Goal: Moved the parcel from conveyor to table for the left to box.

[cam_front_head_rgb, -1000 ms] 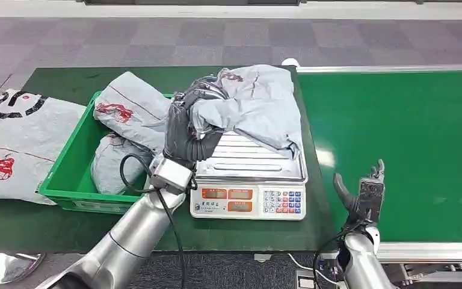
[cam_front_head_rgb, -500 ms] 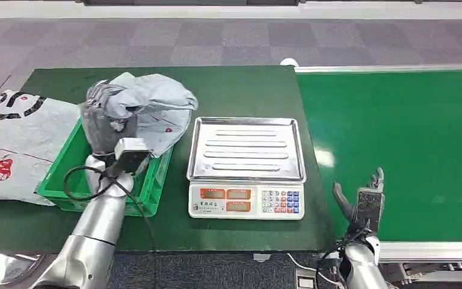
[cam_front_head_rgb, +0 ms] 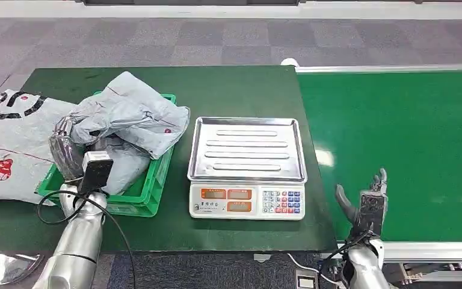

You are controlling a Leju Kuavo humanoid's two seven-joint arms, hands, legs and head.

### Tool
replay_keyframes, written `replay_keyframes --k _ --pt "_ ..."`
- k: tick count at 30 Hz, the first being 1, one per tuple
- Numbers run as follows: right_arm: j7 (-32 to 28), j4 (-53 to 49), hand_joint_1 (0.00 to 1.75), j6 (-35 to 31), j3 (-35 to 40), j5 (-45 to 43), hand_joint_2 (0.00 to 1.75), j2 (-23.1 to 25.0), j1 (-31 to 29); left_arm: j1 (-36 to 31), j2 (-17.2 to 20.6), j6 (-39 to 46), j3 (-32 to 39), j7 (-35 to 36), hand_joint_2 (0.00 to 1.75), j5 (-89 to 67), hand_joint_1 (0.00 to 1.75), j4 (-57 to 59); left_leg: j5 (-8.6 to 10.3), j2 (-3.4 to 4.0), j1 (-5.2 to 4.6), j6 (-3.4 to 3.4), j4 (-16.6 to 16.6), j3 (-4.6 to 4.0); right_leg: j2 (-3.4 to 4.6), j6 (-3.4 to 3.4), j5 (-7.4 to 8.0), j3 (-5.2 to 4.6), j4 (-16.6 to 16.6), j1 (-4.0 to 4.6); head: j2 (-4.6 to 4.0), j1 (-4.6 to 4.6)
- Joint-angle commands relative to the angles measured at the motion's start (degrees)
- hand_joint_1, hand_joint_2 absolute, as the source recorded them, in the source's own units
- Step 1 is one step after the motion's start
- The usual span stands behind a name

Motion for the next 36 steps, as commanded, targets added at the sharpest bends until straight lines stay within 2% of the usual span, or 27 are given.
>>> replay_keyframes --k 1,4,6,9,11,12,16,18,19,20,22,30,31,36 --pt "0.1 0.2 0.0 0.2 -2.3 0.0 1.75 0.6 -0.6 -0.5 0.7 0.0 3.0 -2.8 1.75 0.2 1.75 2.9 -0.03 0.05 0.02 -0.01 -0.1 0.13 0.05 -0.04 -0.01 0.11 -0.1 0.02 0.0 0.0" --pt "0.1 -0.4 0.0 0.6 -2.9 0.6 1.75 0.9 -0.2 0.7 0.9 0.0 4.1 -2.8 1.75 1.7 1.75 3.6 -0.04 0.09 0.04 -0.02 -0.1 0.27 0.08 -0.07 -0.01 0.26 -0.2 0.06 0.0 0.0" --pt "0.1 -1.0 0.0 1.3 -3.7 1.2 1.75 1.2 0.3 3.7 1.2 0.0 6.4 -2.8 1.75 4.7 1.75 2.6 -0.05 0.13 0.0 -0.02 -0.1 0.27 0.12 -0.05 -0.02 0.22 -0.1 0.02 0.0 0.0" --pt "0.1 -1.2 0.0 1.7 -4.2 1.7 1.75 1.1 0.6 8.1 3.0 0.0 5.7 -2.8 1.75 9.8 1.75 1.6 -0.1 0.35 -0.01 -0.03 -0.3 0.53 0.35 -0.08 0.0 0.41 -0.3 0.01 0.0 0.0" --pt "0.1 -1.0 0.0 1.8 -4.2 1.7 1.75 0.7 0.6 11.0 4.5 -0.3 2.7 -2.8 1.75 14.8 1.75 -0.5 -0.13 0.45 0.0 -0.03 -0.4 0.63 0.46 -0.09 0.0 0.48 -0.3 0.01 0.0 0.0" --pt "0.1 -1.0 0.0 1.8 -4.2 1.6 1.75 0.6 0.5 11.9 5.0 -1.3 1.8 -2.8 1.75 18.3 1.75 -1.7 -0.15 0.34 -0.04 -0.07 -0.2 0.39 0.37 -0.06 -0.03 0.25 -0.1 -0.03 0.0 0.0" --pt "0.1 -1.0 0.0 1.4 -3.5 0.8 1.75 0.0 0.8 13.6 4.8 -2.6 0.7 -2.8 1.75 24.3 1.75 -8.9 -0.24 0.32 0.06 -0.11 -0.1 0.41 0.35 -0.13 -0.12 0.28 -0.2 0.08 0.0 0.0" --pt "0.1 -1.1 0.0 1.1 -3.1 0.4 1.75 -0.1 0.9 13.0 4.6 -2.5 -0.2 -2.8 1.75 24.2 1.43 -9.4 -0.17 0.15 0.07 -0.11 0.0 0.2 0.16 -0.11 -0.15 0.12 -0.1 0.1 0.0 0.0" --pt "0.1 -1.1 0.0 1.1 -3.1 0.4 1.75 -0.1 0.9 13.0 4.6 -2.5 -0.2 -2.8 1.75 24.2 1.43 -9.4 -0.19 0.11 0.09 -0.11 0.0 0.26 0.11 -0.12 -0.19 0.2 -0.1 0.13 0.0 0.0" --pt "0.1 -1.4 0.0 1.0 -2.6 0.1 1.75 -0.2 0.7 12.0 3.2 -5.4 0.8 -2.8 1.75 27.3 0.0 -11.4 -0.2 0.06 0.1 -0.1 -0.1 0.33 0.06 -0.12 -0.22 0.28 -0.1 0.14 0.0 0.0" --pt "0.1 -0.7 0.0 0.5 -2.2 -0.1 1.75 -0.3 0.0 11.3 3.0 -5.0 0.7 -2.8 1.75 26.5 0.0 -10.3 -0.14 0.03 0.07 -0.08 0.0 0.1 0.0 -0.09 -0.17 0.08 0.0 0.09 0.0 0.0" --pt "0.1 0.7 0.0 0.3 -2.1 -0.2 1.75 -0.2 -1.2 10.1 2.7 -5.0 0.7 -2.8 1.75 26.5 0.0 -9.4 -0.14 0.06 0.07 -0.08 -0.1 0.24 0.04 -0.12 -0.15 0.21 -0.1 0.09 0.0 0.0" --pt "0.1 0.9 0.0 0.2 -2.0 -0.3 1.75 -0.3 -1.4 10.1 2.7 -5.1 0.9 -2.8 0.0 26.7 0.0 -9.5 -0.11 0.07 0.03 -0.07 0.0 0.13 0.05 -0.1 -0.13 0.08 0.0 0.05 0.0 0.0" --pt "0.1 1.2 0.0 -0.5 -1.1 -1.1 1.75 -0.7 -1.6 10.9 2.1 -7.4 2.6 -2.8 0.0 27.3 0.0 -12.7 -0.13 0.11 0.05 -0.09 0.0 0.18 0.09 -0.11 -0.12 0.12 -0.1 0.07 0.0 0.0"
